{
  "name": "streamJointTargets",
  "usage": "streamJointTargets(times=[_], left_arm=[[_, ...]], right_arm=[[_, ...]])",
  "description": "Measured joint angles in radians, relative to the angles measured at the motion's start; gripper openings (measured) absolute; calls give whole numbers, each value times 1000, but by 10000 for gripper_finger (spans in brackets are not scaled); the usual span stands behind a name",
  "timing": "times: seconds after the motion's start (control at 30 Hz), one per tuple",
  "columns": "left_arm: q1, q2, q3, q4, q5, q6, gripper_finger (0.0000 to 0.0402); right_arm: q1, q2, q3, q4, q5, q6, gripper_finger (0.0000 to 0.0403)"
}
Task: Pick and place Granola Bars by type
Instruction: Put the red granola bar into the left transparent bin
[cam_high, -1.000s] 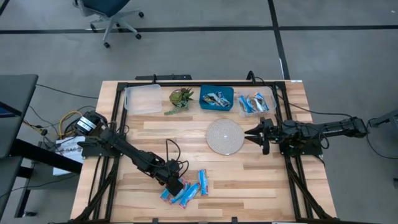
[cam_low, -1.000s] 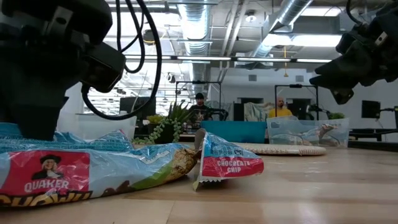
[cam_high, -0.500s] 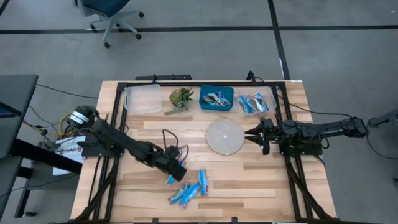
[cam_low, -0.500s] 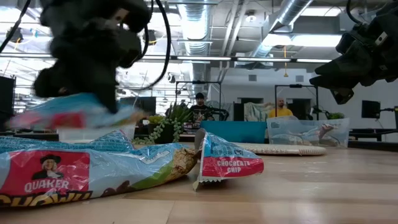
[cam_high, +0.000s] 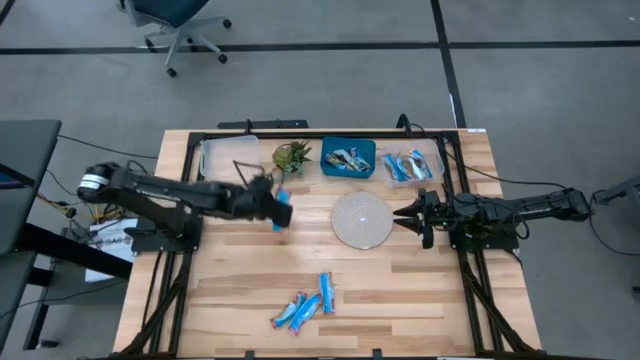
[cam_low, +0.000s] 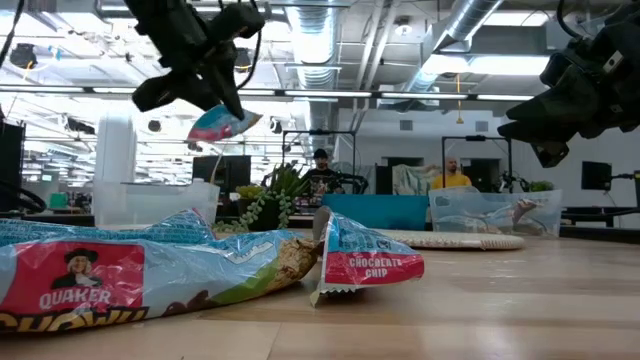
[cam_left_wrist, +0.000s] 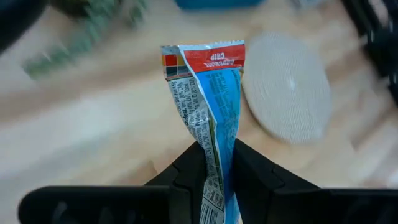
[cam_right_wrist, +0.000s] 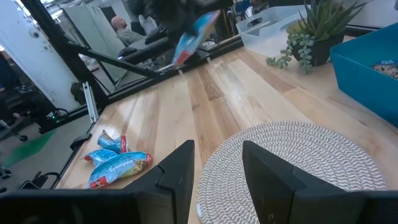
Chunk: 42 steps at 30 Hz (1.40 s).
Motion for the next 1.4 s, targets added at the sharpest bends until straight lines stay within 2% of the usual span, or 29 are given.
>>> streamJointTargets(times=[0.37, 0.8, 0.97, 1.17, 1.4], left_arm=[[355, -133, 0, -160, -3, 262, 64], [772, -163, 0, -151, 54, 555, 64], [860, -162, 0, -115, 77, 613, 64], [902, -161, -27, -80, 120, 646, 69], [916, -161, -42, -78, 137, 653, 118]], right_arm=[[0, 0, 0, 0, 0, 0, 127], [0, 0, 0, 0, 0, 0, 127], [0, 0, 0, 0, 0, 0, 127], [0, 0, 0, 0, 0, 0, 127], [0, 0, 0, 0, 0, 0, 127]])
